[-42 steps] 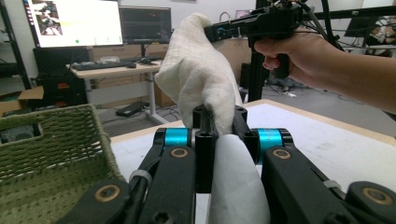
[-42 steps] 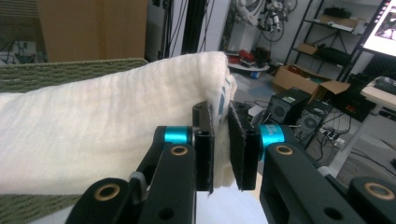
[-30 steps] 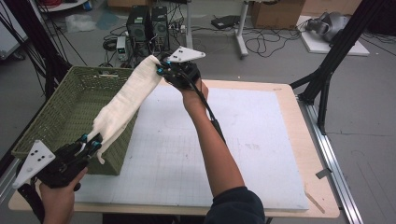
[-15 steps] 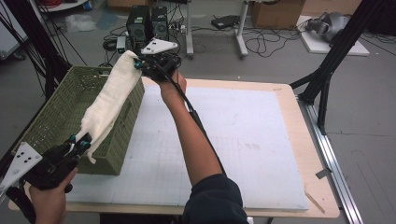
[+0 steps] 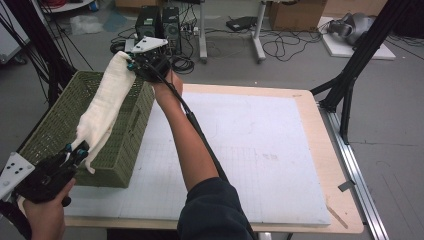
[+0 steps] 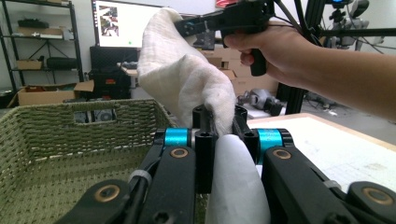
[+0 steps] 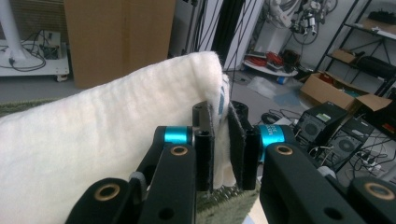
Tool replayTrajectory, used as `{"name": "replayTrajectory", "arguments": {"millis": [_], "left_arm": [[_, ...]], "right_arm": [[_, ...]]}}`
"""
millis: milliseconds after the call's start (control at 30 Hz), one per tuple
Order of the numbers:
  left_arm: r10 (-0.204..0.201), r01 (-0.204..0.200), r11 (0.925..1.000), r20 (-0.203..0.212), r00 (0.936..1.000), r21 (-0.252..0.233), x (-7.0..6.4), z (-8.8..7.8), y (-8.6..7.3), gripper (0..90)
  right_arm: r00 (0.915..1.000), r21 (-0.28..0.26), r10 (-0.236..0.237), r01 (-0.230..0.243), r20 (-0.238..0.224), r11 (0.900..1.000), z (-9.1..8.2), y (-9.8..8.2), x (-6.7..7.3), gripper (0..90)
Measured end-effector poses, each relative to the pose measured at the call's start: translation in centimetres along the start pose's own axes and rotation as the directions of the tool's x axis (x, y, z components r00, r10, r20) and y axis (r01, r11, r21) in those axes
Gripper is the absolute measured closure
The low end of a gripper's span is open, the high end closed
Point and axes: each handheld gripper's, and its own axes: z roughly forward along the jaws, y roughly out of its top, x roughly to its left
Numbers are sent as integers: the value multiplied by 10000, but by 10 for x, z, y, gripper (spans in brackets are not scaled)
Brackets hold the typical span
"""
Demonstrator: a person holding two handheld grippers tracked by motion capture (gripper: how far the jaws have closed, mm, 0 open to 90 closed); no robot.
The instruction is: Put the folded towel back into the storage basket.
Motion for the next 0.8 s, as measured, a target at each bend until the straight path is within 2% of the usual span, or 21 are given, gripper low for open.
{"name": "replayTrajectory", "arguments": {"millis": [200,467,800], "left_arm": [[6,-4,10000,-311,9995,39,3,-2,0,820],[-37,42,10000,-656,9978,65,10,-3,0,818],[-39,54,9999,-1202,9927,120,20,-5,-1,816]], "right_arm": [[10000,108,-22,22,-16,9999,15,4,5,812],[9997,289,219,-217,-74,9993,32,2,8,812],[9996,471,273,-268,-112,9985,59,9,18,812]]}}
